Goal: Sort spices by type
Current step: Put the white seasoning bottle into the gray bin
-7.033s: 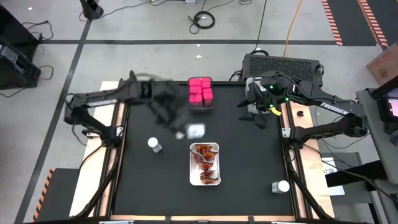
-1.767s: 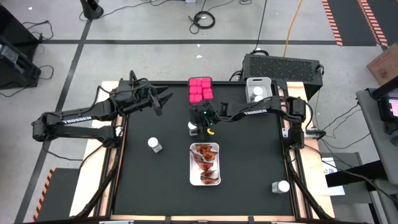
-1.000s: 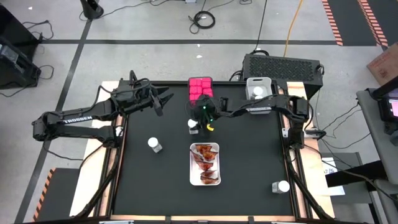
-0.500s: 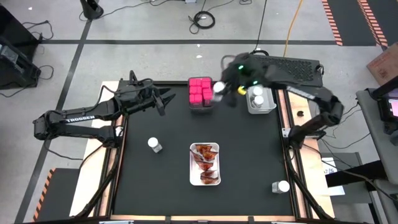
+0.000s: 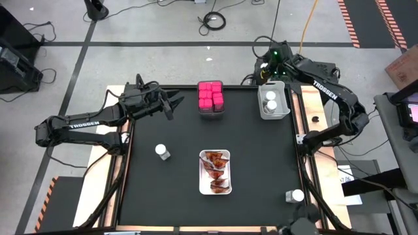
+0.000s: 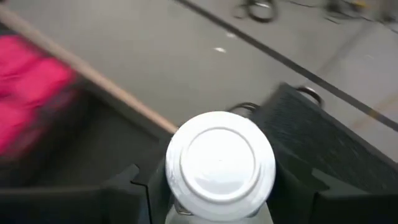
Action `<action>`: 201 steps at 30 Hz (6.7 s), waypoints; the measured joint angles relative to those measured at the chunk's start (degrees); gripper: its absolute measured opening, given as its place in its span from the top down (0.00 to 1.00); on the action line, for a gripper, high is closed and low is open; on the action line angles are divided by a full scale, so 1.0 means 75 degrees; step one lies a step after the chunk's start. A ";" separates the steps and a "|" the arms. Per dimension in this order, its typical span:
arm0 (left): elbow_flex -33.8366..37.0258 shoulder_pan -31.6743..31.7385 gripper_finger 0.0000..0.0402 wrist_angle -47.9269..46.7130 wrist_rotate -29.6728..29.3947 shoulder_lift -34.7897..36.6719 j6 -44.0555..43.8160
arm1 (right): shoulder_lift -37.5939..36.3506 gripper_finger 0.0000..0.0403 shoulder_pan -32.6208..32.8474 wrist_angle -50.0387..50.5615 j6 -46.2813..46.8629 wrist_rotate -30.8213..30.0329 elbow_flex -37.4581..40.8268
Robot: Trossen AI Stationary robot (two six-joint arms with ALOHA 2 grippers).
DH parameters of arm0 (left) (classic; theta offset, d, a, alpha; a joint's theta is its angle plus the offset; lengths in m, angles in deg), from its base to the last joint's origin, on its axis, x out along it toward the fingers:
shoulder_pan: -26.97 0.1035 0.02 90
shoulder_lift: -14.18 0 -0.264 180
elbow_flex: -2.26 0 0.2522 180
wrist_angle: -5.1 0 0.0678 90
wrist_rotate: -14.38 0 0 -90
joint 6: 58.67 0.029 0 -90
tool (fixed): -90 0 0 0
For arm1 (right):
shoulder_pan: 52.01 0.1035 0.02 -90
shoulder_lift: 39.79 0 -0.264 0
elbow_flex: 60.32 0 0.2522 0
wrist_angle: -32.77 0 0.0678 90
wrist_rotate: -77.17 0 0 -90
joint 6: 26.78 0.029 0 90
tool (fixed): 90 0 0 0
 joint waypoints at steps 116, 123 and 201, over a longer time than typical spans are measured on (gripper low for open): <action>-0.0670 0.0101 0.43 -0.1830 0.0809 -0.1801 0.2005 | -0.0893 0.42 1.4729 0.3193 0.8527 0.2776 0.1710; -0.0670 0.0101 0.43 -0.1822 0.0809 -0.1801 0.1993 | -0.0453 0.41 1.4794 0.3198 0.8518 0.2730 0.1710; -0.0667 0.0338 0.43 -0.1260 0.0800 -0.1801 0.1390 | -0.1764 0.52 0.8643 0.5806 0.3858 0.0478 0.0461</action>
